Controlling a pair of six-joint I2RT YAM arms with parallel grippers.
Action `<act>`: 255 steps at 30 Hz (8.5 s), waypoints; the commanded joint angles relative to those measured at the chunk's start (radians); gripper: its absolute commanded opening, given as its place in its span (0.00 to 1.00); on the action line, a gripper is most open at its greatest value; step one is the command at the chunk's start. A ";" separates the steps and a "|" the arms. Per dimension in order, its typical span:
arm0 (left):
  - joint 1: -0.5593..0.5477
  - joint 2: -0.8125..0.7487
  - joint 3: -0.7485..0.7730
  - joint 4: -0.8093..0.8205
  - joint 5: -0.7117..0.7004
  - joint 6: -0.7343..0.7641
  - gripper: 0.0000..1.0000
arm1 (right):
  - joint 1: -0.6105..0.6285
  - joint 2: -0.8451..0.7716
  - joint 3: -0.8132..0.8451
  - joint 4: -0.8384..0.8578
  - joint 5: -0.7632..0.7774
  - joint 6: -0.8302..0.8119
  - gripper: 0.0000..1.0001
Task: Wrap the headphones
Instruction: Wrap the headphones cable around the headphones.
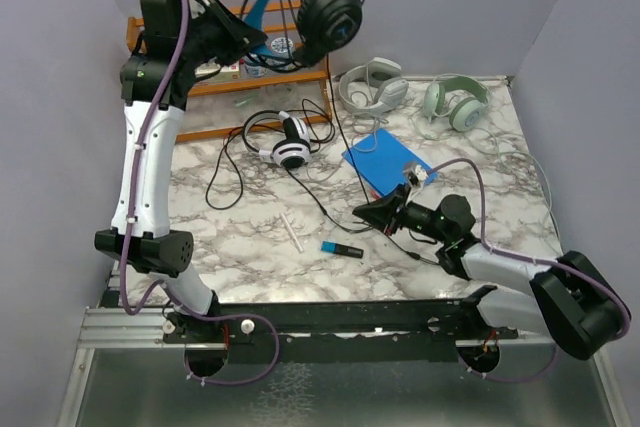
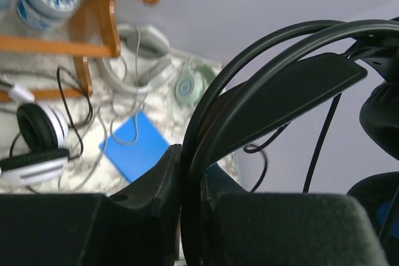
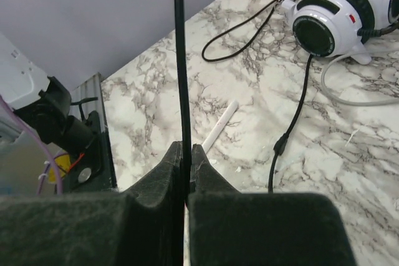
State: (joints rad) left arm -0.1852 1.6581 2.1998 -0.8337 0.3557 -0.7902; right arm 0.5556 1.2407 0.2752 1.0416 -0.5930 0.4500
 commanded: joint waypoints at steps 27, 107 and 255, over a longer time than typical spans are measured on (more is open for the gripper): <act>0.158 -0.042 -0.005 0.160 0.018 -0.120 0.00 | 0.006 -0.632 0.447 -1.060 0.645 -0.305 0.94; -0.103 -0.144 -0.140 0.127 0.049 -0.146 0.00 | -0.118 0.762 1.048 0.521 -0.059 0.392 0.26; -0.402 -0.585 -0.960 0.225 -0.420 1.005 0.00 | 0.468 -0.001 1.015 -1.381 1.147 -0.663 0.07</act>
State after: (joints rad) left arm -0.5777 1.1164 1.2476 -0.5823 -0.2733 0.2146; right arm 1.0222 1.2057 1.3041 -0.4145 0.4412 -0.1749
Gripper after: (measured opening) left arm 0.159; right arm 0.068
